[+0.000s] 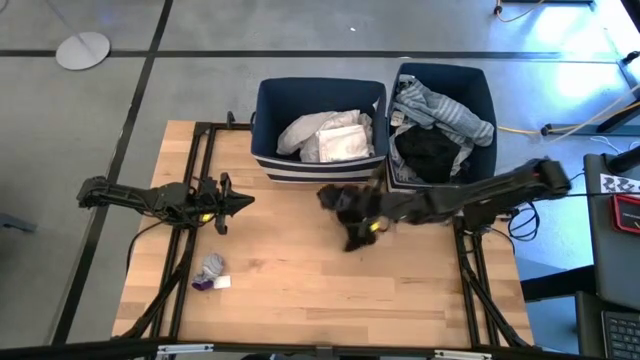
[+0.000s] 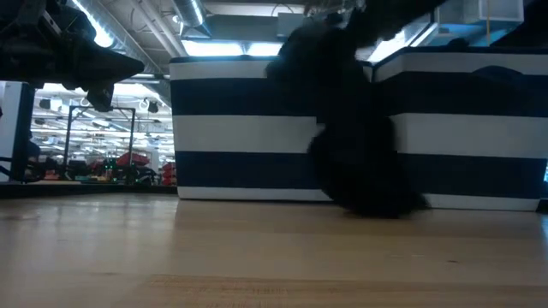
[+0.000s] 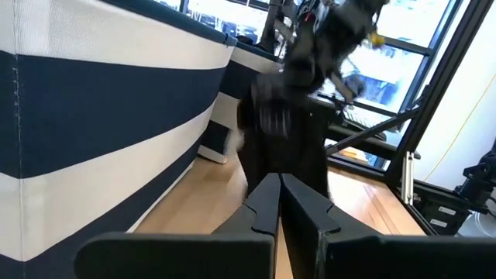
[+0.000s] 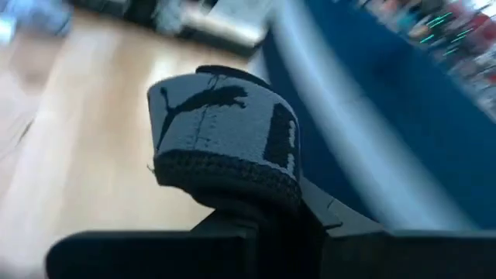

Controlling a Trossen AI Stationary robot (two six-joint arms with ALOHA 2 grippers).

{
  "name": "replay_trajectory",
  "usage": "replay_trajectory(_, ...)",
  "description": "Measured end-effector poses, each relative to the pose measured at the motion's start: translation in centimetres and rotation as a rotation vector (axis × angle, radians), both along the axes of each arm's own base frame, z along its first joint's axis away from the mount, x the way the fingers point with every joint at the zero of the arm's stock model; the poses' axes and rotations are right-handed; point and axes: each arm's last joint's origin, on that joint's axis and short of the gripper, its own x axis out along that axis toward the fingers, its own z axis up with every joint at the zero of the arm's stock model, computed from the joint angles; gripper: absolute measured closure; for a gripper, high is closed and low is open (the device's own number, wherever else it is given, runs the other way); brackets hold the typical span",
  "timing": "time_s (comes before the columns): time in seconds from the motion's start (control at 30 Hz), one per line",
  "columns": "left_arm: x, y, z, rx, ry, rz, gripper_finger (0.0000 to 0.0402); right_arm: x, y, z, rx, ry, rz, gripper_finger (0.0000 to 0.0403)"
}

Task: Sort clothes
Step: Put the black underwear into the right blue laundry organizer

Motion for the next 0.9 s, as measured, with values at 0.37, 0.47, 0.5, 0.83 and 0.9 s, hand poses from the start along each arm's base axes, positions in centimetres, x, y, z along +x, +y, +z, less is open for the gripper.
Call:
replay_trajectory(0.37,0.0,0.0,0.0,0.000,0.001,0.000,0.0398,-7.2,-1.8,11.2,-0.171,-0.313,-0.111,0.0367)
replay_trajectory(0.47,0.0,0.0,0.0,0.000,0.002,0.000,0.0398,-8.3,-2.1,13.6,-0.204,-0.359,-0.147,0.0367)
replay_trajectory(0.5,0.0,0.0,0.0,0.000,0.002,0.000,0.0398,-8.6,-2.2,14.3,-0.221,-0.366,-0.166,0.0366)
replay_trajectory(0.83,0.0,0.0,-0.1,0.001,0.006,0.000,0.0398,-11.1,-3.1,19.7,-0.407,-0.346,-0.365,0.0366)
replay_trajectory(0.9,0.0,0.0,-0.1,0.001,0.006,0.000,0.0398,-11.6,-3.3,20.4,-0.431,-0.332,-0.408,0.0366)
